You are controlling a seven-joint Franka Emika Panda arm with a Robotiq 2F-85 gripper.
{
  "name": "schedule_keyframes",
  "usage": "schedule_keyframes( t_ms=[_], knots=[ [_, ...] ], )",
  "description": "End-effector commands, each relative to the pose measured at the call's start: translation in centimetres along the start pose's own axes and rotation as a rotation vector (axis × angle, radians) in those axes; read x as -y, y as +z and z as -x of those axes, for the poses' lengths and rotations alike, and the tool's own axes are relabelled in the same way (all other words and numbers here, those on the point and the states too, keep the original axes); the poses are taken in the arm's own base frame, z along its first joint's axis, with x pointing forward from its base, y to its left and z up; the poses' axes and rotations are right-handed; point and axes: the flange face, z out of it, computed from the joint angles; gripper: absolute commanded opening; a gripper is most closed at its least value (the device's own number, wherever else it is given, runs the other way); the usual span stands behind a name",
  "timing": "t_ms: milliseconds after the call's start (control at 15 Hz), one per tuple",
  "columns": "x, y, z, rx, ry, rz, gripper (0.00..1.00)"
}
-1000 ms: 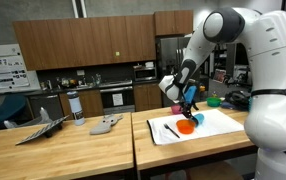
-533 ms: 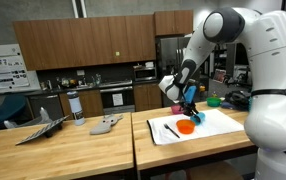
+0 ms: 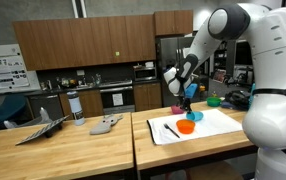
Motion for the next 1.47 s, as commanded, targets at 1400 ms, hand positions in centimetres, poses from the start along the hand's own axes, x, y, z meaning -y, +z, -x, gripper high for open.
schedule_keyframes(
  t_ms=[1400],
  knots=[
    [-5.4, 0.3, 11.8, -0.654, 0.005, -0.366, 0.04]
  ],
)
